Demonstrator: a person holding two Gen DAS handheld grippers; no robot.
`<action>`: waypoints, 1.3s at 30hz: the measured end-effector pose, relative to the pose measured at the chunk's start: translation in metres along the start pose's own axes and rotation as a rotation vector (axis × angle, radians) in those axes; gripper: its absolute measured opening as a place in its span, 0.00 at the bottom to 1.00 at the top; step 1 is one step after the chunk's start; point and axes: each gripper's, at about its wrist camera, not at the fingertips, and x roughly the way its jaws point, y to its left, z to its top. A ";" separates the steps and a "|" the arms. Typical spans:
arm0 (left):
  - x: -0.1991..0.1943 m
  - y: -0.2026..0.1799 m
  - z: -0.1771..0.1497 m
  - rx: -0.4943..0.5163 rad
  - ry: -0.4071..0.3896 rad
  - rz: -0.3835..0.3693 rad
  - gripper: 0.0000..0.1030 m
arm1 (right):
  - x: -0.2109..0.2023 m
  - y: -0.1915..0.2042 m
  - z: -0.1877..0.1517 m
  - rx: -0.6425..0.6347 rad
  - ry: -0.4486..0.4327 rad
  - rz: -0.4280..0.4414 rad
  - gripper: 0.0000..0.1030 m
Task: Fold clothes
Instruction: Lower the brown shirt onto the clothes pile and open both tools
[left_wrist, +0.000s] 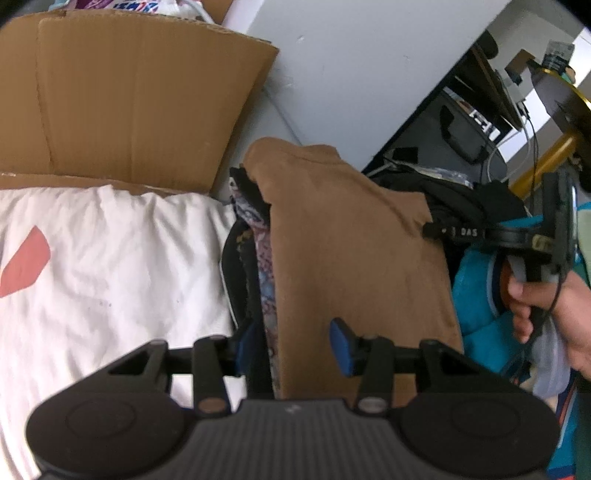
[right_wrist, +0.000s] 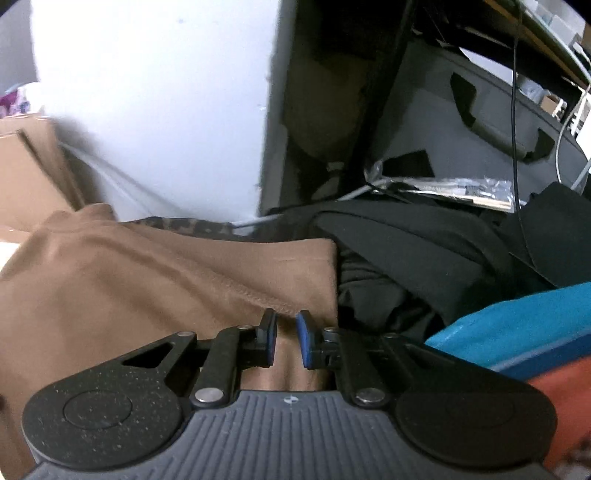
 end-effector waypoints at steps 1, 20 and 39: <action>-0.001 -0.001 -0.001 0.005 0.002 -0.003 0.45 | -0.003 0.001 -0.004 -0.003 0.003 0.009 0.17; 0.003 -0.006 -0.037 0.009 0.069 -0.048 0.39 | -0.027 0.002 -0.093 -0.041 -0.030 0.022 0.14; -0.010 0.002 -0.043 0.004 0.068 -0.065 0.24 | -0.049 -0.006 -0.107 0.052 -0.067 0.038 0.12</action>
